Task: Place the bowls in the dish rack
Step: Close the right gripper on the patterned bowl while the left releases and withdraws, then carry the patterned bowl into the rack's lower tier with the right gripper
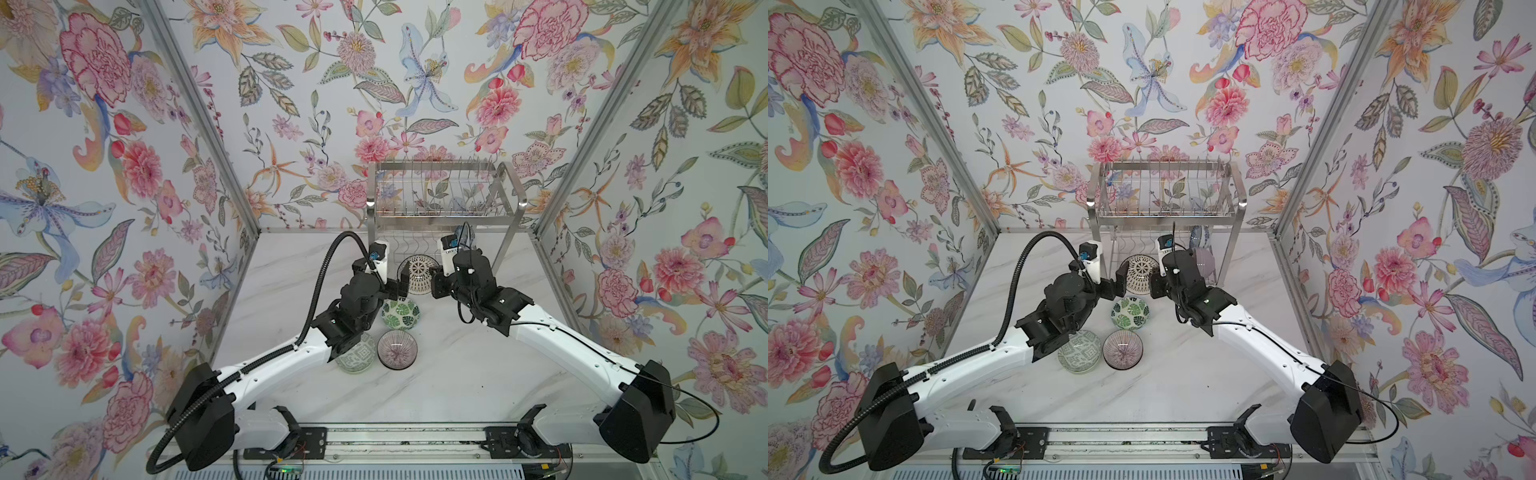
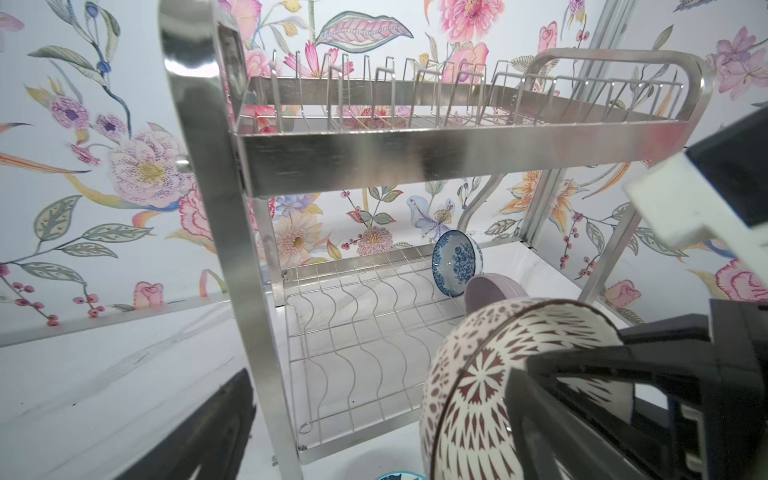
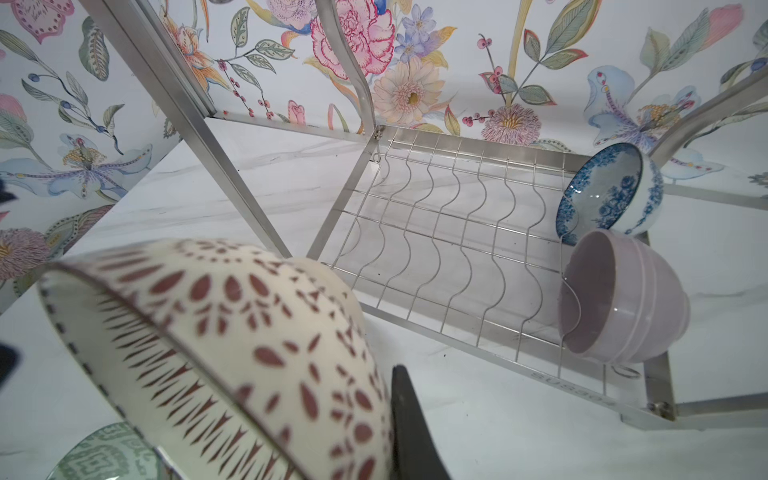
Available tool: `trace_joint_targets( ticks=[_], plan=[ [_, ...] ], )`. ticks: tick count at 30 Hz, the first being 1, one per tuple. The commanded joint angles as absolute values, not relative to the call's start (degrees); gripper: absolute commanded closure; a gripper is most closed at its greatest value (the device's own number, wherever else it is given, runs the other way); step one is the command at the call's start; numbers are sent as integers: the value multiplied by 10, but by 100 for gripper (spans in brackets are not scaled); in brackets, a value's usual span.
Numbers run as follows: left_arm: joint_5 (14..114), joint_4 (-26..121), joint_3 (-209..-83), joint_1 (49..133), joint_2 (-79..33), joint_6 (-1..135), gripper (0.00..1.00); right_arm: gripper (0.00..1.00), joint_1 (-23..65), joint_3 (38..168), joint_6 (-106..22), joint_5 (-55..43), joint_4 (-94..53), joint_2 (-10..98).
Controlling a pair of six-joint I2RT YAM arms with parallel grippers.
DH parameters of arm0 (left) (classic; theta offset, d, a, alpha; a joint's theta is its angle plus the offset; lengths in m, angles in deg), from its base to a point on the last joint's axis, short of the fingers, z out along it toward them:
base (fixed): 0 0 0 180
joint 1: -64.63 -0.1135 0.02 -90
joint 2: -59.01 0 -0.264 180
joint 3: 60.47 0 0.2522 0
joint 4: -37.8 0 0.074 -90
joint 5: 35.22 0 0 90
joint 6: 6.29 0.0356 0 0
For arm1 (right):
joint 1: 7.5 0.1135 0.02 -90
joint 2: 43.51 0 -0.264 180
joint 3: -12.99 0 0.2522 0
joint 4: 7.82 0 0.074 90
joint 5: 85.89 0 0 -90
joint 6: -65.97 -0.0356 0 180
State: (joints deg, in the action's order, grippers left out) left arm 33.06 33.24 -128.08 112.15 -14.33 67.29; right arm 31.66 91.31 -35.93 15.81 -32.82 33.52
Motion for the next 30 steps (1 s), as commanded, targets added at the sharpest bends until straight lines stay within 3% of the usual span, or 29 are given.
trace_joint_targets(
  ticks=[1, 8, 19, 30],
  plan=[
    [280, 390, -1278, 1109, -97, 721, 1, 100, 318, 923, -308, 201, -332, 308],
    [281, 489, -1283, 1038, -38, 710, 1, 100, 332, 909, -155, 307, -333, 311],
    [327, 560, -1285, 971, -43, 685, 1, 100, 366, 871, 179, 431, -170, 342],
    [352, 546, -1273, 959, -39, 691, 1, 100, 339, 903, 307, 477, -48, 449]
  ],
)
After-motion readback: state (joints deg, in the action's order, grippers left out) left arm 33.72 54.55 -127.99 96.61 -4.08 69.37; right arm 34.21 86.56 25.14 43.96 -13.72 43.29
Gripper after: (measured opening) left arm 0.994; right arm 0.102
